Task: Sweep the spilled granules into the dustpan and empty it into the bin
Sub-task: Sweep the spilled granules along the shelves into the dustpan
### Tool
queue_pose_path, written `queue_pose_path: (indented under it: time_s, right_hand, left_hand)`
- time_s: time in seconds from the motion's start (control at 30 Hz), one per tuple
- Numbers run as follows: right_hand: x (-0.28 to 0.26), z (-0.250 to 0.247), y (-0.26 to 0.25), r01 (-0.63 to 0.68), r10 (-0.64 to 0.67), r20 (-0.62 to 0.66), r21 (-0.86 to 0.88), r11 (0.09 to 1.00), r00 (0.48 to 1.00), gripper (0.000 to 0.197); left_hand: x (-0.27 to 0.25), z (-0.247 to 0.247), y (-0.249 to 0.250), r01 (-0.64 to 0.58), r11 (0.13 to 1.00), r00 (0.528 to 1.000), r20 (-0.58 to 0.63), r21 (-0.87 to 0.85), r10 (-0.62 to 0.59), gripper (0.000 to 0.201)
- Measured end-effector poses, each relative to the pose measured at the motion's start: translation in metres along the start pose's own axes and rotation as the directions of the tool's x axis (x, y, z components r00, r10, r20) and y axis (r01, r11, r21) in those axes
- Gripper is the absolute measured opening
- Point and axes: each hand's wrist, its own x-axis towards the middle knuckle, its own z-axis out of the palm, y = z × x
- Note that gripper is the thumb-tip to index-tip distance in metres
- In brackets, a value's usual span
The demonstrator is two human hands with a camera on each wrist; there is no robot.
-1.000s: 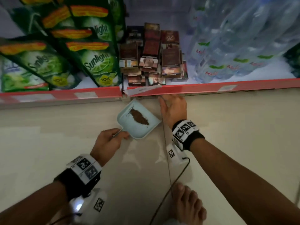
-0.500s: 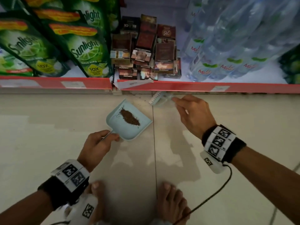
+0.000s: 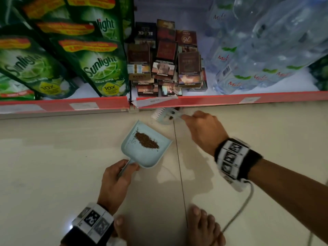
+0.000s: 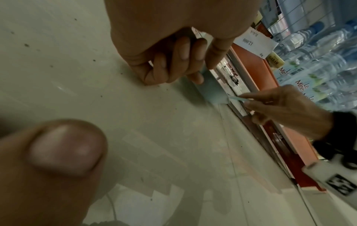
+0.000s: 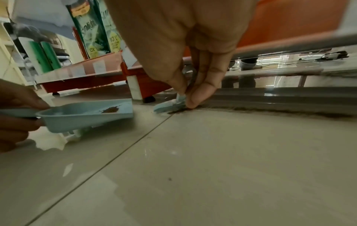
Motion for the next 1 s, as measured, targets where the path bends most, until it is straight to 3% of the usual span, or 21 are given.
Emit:
queue_pose_path:
  time_s: [0.07, 0.13, 0.2, 0.3, 0.47, 0.63, 0.7, 0.8, 1.0]
  right_hand:
    - [-0.015, -0.017, 0.019, -0.009, 0.009, 0.000, -0.034, 0.999, 1.000, 0.040]
    - [-0.021, -0.029, 0.032, 0.056, -0.056, -0.106, -0.002, 0.998, 0.993, 0.034]
    - [-0.017, -0.032, 0.033, 0.190, -0.176, -0.241, 0.036, 0.981, 0.955, 0.027]
    - [0.002, -0.024, 0.014, 0.354, -0.304, -0.341, 0.095, 0.930, 0.890, 0.020]
    - [0.020, -0.005, -0.026, 0.298, -0.253, -0.202, 0.235, 0.925, 0.946, 0.026]
    - [0.005, -0.018, -0.010, 0.288, -0.286, 0.082, -0.025, 0.957, 0.955, 0.043]
    - [-0.006, -0.031, 0.005, 0.331, -0.330, 0.047, -0.026, 0.943, 0.943, 0.038]
    - [-0.014, -0.040, 0.018, 0.394, -0.388, -0.110, 0.038, 0.918, 0.915, 0.025]
    - [0.010, -0.021, -0.017, 0.443, -0.408, -0.201, 0.187, 0.877, 0.891, 0.027]
  left_hand:
    - [-0.001, 0.000, -0.002, -0.011, 1.000, 1.000, -0.005, -0.012, 0.011, 0.027]
    - [0.000, 0.000, -0.005, -0.013, 0.999, 1.000, -0.017, -0.043, 0.013, 0.034]
    - [-0.002, 0.001, -0.008, -0.034, 0.997, 0.999, -0.031, -0.073, 0.031, 0.040]
    - [-0.008, -0.002, -0.007, -0.067, 0.997, 0.997, -0.028, -0.038, 0.065, 0.026]
    - [-0.023, -0.013, -0.009, -0.051, 0.999, 0.994, -0.101, 0.020, 0.053, 0.024]
    - [-0.038, -0.015, -0.006, -0.007, 0.999, 0.987, -0.162, -0.041, 0.000, 0.034]
    - [-0.043, -0.015, -0.003, -0.023, 0.998, 0.984, -0.176, -0.051, 0.014, 0.034]
    - [-0.048, -0.014, -0.004, -0.032, 0.999, 0.985, -0.172, -0.023, 0.027, 0.029]
    - [-0.053, -0.010, 0.003, -0.022, 1.000, 0.990, -0.140, -0.022, 0.018, 0.028]
